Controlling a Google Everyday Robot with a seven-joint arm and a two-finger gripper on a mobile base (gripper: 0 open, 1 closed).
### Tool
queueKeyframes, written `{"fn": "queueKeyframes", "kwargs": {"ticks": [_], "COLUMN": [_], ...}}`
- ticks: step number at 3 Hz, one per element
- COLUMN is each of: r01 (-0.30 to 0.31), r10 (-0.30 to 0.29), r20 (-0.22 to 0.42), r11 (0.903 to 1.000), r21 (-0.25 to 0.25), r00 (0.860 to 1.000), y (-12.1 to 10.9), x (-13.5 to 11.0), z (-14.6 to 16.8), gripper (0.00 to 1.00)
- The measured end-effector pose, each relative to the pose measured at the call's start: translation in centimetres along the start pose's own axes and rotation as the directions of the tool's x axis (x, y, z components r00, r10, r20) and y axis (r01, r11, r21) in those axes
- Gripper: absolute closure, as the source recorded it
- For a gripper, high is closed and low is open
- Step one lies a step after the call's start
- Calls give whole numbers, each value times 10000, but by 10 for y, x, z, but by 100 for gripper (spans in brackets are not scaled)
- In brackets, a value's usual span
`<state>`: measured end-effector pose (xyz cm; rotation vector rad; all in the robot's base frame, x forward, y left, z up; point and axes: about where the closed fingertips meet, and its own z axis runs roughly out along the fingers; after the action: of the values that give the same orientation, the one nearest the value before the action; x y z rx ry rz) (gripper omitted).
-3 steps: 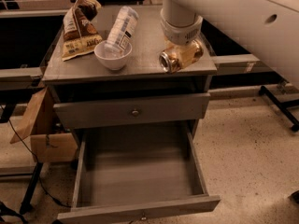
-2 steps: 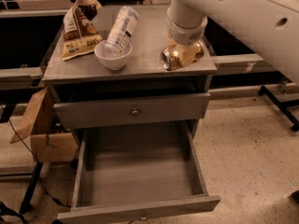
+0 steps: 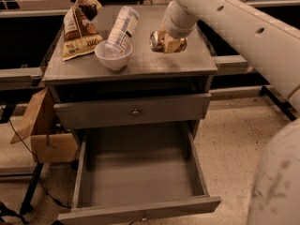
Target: Pick orange can from middle drawer and place on counter
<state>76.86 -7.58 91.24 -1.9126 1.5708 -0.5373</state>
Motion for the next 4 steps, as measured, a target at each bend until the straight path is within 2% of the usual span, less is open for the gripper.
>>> {"fn": "queueKeyframes", "kwargs": {"ticks": [1,2,3,4], "r01": [-881,-1035,-977,-951], "r10": [879,1046,988,958], "r20": [55,-251,-599,-763], "r11": [9948,9937,9950,9954], "r21": [506,442,220,137], "r00": [9961,9942,9933,9925], "y": [-28,-38,-37,-37], "x": [3,6,12,16], "z": [38,64,81,88], "gripper": [100,100,85,62]}}
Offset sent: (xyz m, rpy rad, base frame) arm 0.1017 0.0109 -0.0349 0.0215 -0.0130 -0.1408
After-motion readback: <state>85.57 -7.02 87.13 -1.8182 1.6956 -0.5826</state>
